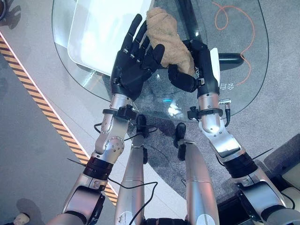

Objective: Wipe the table with a cloth and put it in the basket.

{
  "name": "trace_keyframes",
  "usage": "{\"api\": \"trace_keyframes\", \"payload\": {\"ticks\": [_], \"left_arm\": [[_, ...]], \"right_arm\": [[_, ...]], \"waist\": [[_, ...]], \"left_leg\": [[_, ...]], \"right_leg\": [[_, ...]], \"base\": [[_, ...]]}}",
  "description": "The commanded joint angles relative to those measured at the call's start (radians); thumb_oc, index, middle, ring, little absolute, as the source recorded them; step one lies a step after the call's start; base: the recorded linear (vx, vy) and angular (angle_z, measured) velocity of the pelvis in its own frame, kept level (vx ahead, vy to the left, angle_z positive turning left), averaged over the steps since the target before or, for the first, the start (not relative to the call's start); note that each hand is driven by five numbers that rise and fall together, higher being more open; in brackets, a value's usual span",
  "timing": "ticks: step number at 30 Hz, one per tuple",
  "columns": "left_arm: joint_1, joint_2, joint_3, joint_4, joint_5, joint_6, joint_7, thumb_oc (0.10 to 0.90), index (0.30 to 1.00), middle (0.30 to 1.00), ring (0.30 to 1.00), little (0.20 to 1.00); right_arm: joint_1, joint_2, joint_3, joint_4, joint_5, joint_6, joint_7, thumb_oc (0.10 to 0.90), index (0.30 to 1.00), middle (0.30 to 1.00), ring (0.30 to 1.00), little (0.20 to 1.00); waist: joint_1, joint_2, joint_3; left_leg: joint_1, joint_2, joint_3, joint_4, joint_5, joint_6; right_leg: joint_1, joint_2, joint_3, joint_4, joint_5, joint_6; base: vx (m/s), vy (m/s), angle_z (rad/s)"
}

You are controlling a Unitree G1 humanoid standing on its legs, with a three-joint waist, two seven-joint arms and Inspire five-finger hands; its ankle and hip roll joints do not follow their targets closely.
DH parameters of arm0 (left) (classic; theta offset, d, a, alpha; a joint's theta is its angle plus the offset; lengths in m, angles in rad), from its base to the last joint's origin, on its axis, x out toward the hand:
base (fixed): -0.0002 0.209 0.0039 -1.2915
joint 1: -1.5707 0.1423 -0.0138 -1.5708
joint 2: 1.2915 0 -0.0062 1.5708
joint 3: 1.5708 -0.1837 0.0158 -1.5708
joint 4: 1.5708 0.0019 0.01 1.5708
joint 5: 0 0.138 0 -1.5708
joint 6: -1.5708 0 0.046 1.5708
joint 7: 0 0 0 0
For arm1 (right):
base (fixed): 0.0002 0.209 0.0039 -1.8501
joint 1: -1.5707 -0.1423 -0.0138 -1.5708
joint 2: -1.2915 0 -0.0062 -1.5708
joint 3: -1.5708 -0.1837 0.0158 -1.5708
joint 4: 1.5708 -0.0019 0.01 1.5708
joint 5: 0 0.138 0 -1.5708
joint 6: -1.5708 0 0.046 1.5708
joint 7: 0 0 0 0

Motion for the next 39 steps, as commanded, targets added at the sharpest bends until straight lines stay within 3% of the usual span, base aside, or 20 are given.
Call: {"api": "trace_keyframes", "payload": {"ticks": [1,18,39], "left_arm": [[-0.101,0.0,-0.011,-0.169,-0.013,-0.048,-0.077,0.8,0.9,0.9,0.9,0.9],[-0.106,-0.024,-0.01,-0.182,-0.042,-0.034,-0.091,0.8,0.9,0.9,0.9,0.9],[-0.094,-0.038,-0.003,-0.171,-0.058,-0.039,-0.03,0.8,0.9,0.9,0.9,0.9]], "right_arm": [[-0.158,0.024,0.014,-0.251,-0.052,-0.166,0.012,0.1,0.3,0.3,0.3,0.2],[-0.179,0.031,0.036,-0.264,-0.058,-0.185,0.096,0.1,0.3,0.3,0.3,0.2],[-0.187,0.035,0.029,-0.273,-0.055,-0.226,0.096,0.1,0.3,0.3,0.3,0.2]], "waist": [[-0.005,-0.014,-0.027],[-0.002,-0.015,-0.027],[0.0,-0.017,-0.027]], "left_leg": [[0.065,-0.068,0.094,0.063,-0.117,0.09],[0.063,-0.071,0.09,0.064,-0.117,0.089],[0.062,-0.073,0.087,0.064,-0.118,0.089]], "right_leg": [[0.077,0.079,0.027,-0.161,0.093,0.036],[0.075,0.077,0.024,-0.16,0.092,0.037],[0.076,0.078,0.022,-0.161,0.091,0.039]], "base": [[0.0,0.0,0.0],[0.0,0.0,0.0],[0.0,0.0,0.0]]}}
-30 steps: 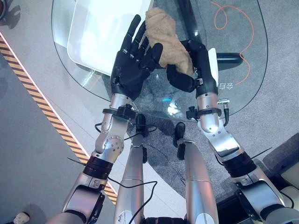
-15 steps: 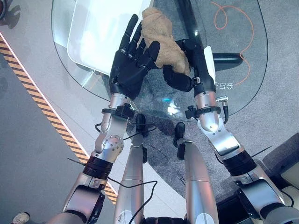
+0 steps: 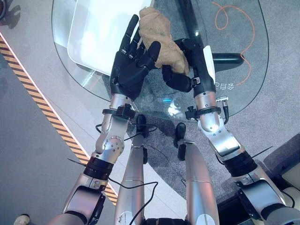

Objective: Wipe the table with a cloth and put it in the basket.

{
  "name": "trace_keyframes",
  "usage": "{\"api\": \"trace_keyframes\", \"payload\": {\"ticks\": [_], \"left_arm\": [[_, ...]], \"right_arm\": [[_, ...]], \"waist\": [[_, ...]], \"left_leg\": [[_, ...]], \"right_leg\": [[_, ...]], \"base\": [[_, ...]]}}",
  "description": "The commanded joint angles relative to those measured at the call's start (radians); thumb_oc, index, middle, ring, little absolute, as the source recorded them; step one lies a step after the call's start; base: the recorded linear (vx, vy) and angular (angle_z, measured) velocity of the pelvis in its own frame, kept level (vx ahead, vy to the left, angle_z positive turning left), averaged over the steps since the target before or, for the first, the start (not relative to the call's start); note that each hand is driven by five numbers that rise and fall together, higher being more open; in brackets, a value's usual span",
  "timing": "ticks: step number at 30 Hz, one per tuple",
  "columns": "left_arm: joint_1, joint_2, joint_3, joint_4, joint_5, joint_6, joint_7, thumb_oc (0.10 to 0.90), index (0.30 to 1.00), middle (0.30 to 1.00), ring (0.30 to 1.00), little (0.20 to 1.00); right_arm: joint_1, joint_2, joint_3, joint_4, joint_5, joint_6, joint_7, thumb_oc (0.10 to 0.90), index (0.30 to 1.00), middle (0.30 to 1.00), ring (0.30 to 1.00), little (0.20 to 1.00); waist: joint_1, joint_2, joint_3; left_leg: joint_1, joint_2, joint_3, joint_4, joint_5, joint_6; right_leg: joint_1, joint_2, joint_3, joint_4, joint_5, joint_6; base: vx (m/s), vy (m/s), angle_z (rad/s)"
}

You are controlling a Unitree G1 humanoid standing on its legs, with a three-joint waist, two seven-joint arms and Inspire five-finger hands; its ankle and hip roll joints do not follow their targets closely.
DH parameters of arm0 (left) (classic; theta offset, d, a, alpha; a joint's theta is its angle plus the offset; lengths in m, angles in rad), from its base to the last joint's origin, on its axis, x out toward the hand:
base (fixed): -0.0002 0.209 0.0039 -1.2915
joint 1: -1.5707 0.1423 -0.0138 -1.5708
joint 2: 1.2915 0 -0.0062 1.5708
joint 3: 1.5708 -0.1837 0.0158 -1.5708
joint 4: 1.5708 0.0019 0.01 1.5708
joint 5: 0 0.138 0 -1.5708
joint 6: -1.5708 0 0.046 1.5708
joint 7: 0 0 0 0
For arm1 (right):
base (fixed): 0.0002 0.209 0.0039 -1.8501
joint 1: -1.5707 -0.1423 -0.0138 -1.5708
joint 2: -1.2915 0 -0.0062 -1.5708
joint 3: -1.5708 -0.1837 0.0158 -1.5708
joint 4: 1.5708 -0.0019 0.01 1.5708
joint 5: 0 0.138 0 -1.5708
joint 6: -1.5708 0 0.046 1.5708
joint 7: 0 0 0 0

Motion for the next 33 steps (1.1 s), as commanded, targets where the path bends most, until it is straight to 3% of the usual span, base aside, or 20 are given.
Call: {"api": "trace_keyframes", "payload": {"ticks": [1,5,6,7,8,9,10,33], "left_arm": [[-0.096,-0.032,-0.005,-0.168,0.01,-0.043,-0.037,0.8,0.9,0.9,0.9,0.9],[-0.099,-0.031,-0.003,-0.163,0.008,-0.044,-0.047,0.8,0.9,0.9,0.9,0.9],[-0.099,-0.031,-0.003,-0.164,0.008,-0.044,-0.048,0.737,0.846,0.846,0.846,0.837],[-0.099,-0.031,-0.003,-0.164,0.008,-0.044,-0.048,0.737,0.846,0.846,0.846,0.837],[-0.099,-0.032,-0.003,-0.164,0.009,-0.044,-0.049,0.616,0.742,0.742,0.742,0.716],[-0.1,-0.031,-0.004,-0.167,0.01,-0.048,-0.052,0.251,0.429,0.429,0.429,0.351],[-0.1,-0.032,-0.005,-0.17,0.015,-0.052,-0.058,0.1,0.3,0.3,0.3,0.2],[-0.103,-0.035,0.001,-0.169,0.021,-0.068,-0.077,0.1,0.3,0.3,0.3,0.2]], "right_arm": [[-0.169,0.038,0.016,-0.271,-0.055,-0.204,0.025,0.1,0.3,0.3,0.3,0.2],[-0.169,0.038,0.02,-0.267,-0.056,-0.207,0.029,0.1,0.3,0.3,0.3,0.2],[-0.169,0.039,0.02,-0.267,-0.057,-0.206,0.03,0.1,0.3,0.3,0.3,0.2],[-0.169,0.039,0.02,-0.267,-0.057,-0.206,0.03,0.1,0.3,0.3,0.3,0.2],[-0.168,0.04,0.02,-0.266,-0.058,-0.205,0.032,0.1,0.3,0.3,0.3,0.2],[-0.17,0.038,0.021,-0.266,-0.056,-0.204,0.034,0.1,0.3,0.3,0.3,0.2],[-0.17,0.039,0.021,-0.268,-0.057,-0.201,0.035,0.1,0.3,0.3,0.3,0.2],[-0.169,0.041,0.018,-0.26,-0.06,-0.203,0.046,0.1,0.3,0.3,0.3,0.2]], "waist": [[0.0,-0.016,-0.028],[0.0,-0.016,-0.028],[0.0,-0.016,-0.028],[0.0,-0.016,-0.028],[0.0,-0.016,-0.028],[0.0,-0.016,-0.028],[-0.001,-0.016,-0.028],[0.0,-0.016,-0.028]], "left_leg": [[0.064,-0.073,0.088,0.064,-0.118,0.088],[0.063,-0.072,0.089,0.066,-0.118,0.087],[0.063,-0.072,0.089,0.066,-0.118,0.087],[0.063,-0.072,0.089,0.066,-0.118,0.087],[0.064,-0.072,0.089,0.066,-0.118,0.088],[0.065,-0.072,0.089,0.065,-0.118,0.088],[0.065,-0.073,0.088,0.065,-0.119,0.088],[0.067,-0.078,0.086,0.066,-0.121,0.089]], "right_leg": [[0.078,0.078,0.022,-0.163,0.091,0.039],[0.078,0.077,0.021,-0.161,0.09,0.038],[0.078,0.077,0.021,-0.161,0.09,0.038],[0.078,0.077,0.021,-0.161,0.09,0.038],[0.079,0.077,0.022,-0.161,0.09,0.038],[0.078,0.077,0.022,-0.161,0.091,0.039],[0.078,0.077,0.023,-0.162,0.091,0.038],[0.079,0.077,0.024,-0.163,0.091,0.041]], "base": [[0.0,0.0,0.0],[0.0,0.0,0.0],[0.0,0.0,0.0],[0.0,0.0,0.0],[0.0,0.0,0.0],[0.0,0.0,0.0],[0.0,0.0,0.0],[0.0,0.0,0.0]]}}
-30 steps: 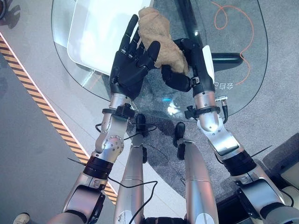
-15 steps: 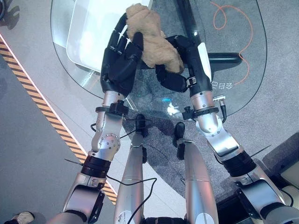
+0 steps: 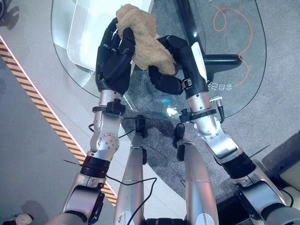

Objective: Wipe the table with a cloth and put it in the basket.

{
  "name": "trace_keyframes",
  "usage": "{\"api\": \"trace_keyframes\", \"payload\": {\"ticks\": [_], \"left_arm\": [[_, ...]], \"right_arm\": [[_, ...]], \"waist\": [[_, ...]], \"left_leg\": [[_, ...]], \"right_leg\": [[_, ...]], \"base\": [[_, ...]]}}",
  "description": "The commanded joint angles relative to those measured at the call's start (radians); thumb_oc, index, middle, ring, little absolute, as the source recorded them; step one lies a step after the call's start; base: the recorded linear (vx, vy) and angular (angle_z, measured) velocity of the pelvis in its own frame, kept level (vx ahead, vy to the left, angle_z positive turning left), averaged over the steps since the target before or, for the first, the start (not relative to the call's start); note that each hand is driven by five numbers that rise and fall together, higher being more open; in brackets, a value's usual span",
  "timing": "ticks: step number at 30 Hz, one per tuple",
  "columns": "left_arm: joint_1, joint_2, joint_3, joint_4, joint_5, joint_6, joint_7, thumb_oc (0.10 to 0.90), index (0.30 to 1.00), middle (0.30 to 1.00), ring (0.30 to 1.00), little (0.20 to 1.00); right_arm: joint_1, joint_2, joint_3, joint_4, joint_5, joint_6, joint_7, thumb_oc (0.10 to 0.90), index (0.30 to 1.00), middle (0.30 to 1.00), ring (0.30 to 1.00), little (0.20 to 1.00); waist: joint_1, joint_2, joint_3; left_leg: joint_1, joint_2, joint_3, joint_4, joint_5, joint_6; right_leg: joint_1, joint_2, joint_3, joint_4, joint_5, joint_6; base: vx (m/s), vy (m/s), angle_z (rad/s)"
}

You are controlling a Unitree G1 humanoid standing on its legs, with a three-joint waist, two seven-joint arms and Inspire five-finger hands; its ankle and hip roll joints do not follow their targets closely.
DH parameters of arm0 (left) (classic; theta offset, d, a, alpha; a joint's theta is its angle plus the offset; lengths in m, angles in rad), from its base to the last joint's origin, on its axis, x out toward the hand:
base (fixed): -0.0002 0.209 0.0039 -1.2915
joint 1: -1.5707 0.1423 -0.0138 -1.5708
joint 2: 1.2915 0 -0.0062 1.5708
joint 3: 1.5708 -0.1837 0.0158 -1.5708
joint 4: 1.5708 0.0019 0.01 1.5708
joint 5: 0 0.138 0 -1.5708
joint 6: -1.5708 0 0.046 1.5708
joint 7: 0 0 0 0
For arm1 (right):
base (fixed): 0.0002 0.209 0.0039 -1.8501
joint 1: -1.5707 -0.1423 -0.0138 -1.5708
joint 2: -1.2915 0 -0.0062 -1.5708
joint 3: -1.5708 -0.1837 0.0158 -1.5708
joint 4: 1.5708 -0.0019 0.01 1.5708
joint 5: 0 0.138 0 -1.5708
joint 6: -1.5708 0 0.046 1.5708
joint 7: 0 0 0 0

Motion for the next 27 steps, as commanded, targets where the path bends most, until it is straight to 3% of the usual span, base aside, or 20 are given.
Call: {"api": "trace_keyframes", "payload": {"ticks": [1,2,3,4,5,12,27], "left_arm": [[-0.096,-0.039,-0.078,-0.169,0.026,-0.035,-0.108,0.1,0.3,0.3,0.3,0.2],[-0.096,-0.041,-0.077,-0.167,0.028,-0.037,-0.11,0.1,0.3,0.3,0.3,0.2],[-0.096,-0.04,-0.076,-0.167,0.027,-0.037,-0.11,0.1,0.3,0.3,0.3,0.2],[-0.095,-0.042,-0.076,-0.169,0.029,-0.038,-0.109,0.1,0.3,0.3,0.3,0.2],[-0.094,-0.04,-0.078,-0.17,0.027,-0.041,-0.109,0.1,0.3,0.3,0.3,0.2],[-0.091,-0.038,-0.073,-0.182,0.03,-0.044,-0.102,0.1,0.3,0.3,0.3,0.2],[-0.087,-0.053,-0.055,-0.176,0.071,-0.115,-0.065,0.1,0.3,0.3,0.3,0.2]], "right_arm": [[-0.166,0.044,-0.032,-0.194,-0.053,-0.136,0.004,0.1,0.3,0.3,0.3,0.2],[-0.167,0.045,-0.031,-0.194,-0.053,-0.134,0.002,0.1,0.3,0.3,0.3,0.2],[-0.167,0.045,-0.032,-0.192,-0.053,-0.134,-0.001,0.339,0.505,0.505,0.505,0.439],[-0.167,0.045,-0.032,-0.192,-0.052,-0.131,-0.004,0.663,0.782,0.782,0.782,0.763],[-0.165,0.043,-0.032,-0.193,-0.049,-0.133,-0.007,0.8,0.9,0.9,0.9,0.9],[-0.157,0.045,-0.038,-0.193,-0.05,-0.141,-0.008,0.8,0.9,0.9,0.9,0.9],[-0.154,0.058,-0.042,-0.19,-0.06,-0.141,-0.014,0.8,0.9,0.9,0.9,0.9]], "waist": [[0.006,-0.008,-0.028],[0.005,-0.008,-0.028],[0.006,-0.008,-0.028],[0.005,-0.008,-0.028],[0.005,-0.008,-0.028],[0.005,-0.007,-0.028],[0.007,-0.008,-0.028]], "left_leg": [[0.055,-0.078,0.087,0.077,-0.122,0.089],[0.055,-0.077,0.088,0.076,-0.122,0.088],[0.055,-0.077,0.088,0.076,-0.122,0.088],[0.053,-0.077,0.088,0.078,-0.122,0.088],[0.051,-0.077,0.088,0.079,-0.123,0.089],[0.049,-0.077,0.089,0.081,-0.124,0.089],[0.043,-0.079,0.086,0.085,-0.125,0.091]], "right_leg": [[0.064,0.077,0.024,-0.151,0.089,0.038],[0.065,0.077,0.025,-0.151,0.089,0.038],[0.064,0.077,0.025,-0.152,0.089,0.038],[0.061,0.077,0.025,-0.149,0.089,0.038],[0.06,0.076,0.025,-0.149,0.089,0.038],[0.058,0.076,0.026,-0.148,0.089,0.038],[0.051,0.078,0.026,-0.141,0.086,0.036]], "base": [[0.0,0.0,0.0],[0.0,0.0,0.0],[0.0,0.0,0.0],[0.0,0.0,0.0],[0.0,0.0,0.0],[0.0,0.0,0.0],[0.0,0.0,0.0]]}}
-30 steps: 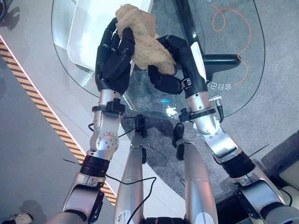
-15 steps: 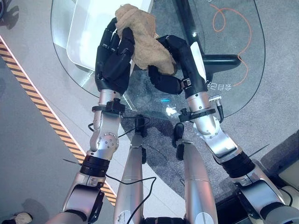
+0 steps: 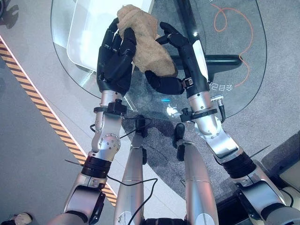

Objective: Wipe the table with a cloth and put it in the basket.

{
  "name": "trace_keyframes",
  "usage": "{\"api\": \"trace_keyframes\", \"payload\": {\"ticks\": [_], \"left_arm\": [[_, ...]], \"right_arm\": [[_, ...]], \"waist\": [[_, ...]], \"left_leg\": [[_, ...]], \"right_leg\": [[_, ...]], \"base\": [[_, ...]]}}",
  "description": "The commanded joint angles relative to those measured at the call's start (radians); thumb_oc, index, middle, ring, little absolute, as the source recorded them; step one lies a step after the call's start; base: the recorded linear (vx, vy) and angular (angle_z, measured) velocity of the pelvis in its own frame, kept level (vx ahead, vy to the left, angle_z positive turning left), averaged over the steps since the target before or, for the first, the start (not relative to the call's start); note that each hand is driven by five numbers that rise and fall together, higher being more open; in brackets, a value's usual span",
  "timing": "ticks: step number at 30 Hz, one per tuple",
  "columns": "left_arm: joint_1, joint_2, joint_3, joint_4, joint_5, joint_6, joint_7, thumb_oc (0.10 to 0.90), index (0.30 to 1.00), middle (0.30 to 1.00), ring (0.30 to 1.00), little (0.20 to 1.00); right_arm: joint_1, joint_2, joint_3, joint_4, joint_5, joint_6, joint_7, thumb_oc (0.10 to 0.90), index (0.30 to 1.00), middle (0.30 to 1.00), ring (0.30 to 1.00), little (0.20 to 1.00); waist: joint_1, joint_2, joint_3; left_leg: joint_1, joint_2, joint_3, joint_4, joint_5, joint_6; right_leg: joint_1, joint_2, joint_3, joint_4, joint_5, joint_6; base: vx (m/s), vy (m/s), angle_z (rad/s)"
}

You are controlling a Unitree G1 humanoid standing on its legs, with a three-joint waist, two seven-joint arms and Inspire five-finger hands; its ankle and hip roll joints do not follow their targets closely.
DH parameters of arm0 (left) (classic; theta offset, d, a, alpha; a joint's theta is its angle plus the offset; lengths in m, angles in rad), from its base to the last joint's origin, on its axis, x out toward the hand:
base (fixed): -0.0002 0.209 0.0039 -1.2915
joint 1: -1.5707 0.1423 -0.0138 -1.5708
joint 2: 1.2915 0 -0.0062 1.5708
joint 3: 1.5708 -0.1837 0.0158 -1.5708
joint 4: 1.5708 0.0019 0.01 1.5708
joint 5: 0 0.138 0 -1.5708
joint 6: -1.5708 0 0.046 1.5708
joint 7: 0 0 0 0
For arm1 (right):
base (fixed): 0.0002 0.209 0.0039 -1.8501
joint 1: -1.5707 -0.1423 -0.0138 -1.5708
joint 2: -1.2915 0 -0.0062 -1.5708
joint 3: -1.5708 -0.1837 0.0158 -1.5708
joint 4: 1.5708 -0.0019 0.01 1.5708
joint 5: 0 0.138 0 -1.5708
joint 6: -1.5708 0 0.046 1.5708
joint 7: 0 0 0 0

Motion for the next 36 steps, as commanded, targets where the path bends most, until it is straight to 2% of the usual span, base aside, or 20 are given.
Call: {"api": "trace_keyframes", "payload": {"ticks": [1,9,18,36], "left_arm": [[-0.09,-0.042,-0.043,-0.177,0.072,-0.1,-0.063,0.1,0.3,0.3,0.3,0.2],[-0.089,-0.041,-0.027,-0.179,0.139,-0.182,0.02,0.1,0.3,0.3,0.3,0.2],[-0.089,-0.044,-0.009,-0.18,0.205,-0.231,0.093,0.1,0.3,0.3,0.3,0.2],[-0.102,-0.03,0.023,-0.166,0.258,-0.269,0.158,0.1,0.3,0.3,0.3,0.2]], "right_arm": [[-0.152,0.056,-0.033,-0.19,-0.046,-0.127,-0.013,0.8,0.9,0.9,0.9,0.9],[-0.152,0.061,-0.036,-0.191,-0.049,-0.124,-0.019,0.8,0.9,0.9,0.9,0.9],[-0.154,0.062,-0.042,-0.192,-0.052,-0.124,-0.028,0.8,0.9,0.9,0.9,0.9],[-0.153,0.058,-0.059,-0.191,-0.06,-0.13,-0.044,0.8,0.9,0.9,0.9,0.9]], "waist": [[0.005,-0.008,-0.028],[0.008,-0.01,-0.028],[0.01,-0.012,-0.028],[0.009,-0.012,-0.028]], "left_leg": [[0.043,-0.079,0.086,0.084,-0.125,0.09],[0.045,-0.081,0.083,0.086,-0.125,0.089],[0.042,-0.081,0.082,0.087,-0.128,0.088],[0.041,-0.08,0.082,0.095,-0.132,0.086]], "right_leg": [[0.051,0.077,0.025,-0.142,0.086,0.036],[0.054,0.078,0.024,-0.143,0.084,0.036],[0.051,0.079,0.025,-0.141,0.082,0.035],[0.05,0.079,0.026,-0.134,0.077,0.034]], "base": [[0.0,0.0,0.0],[0.0,0.0,0.0],[0.0,0.0,0.0],[0.0,0.0,0.0]]}}
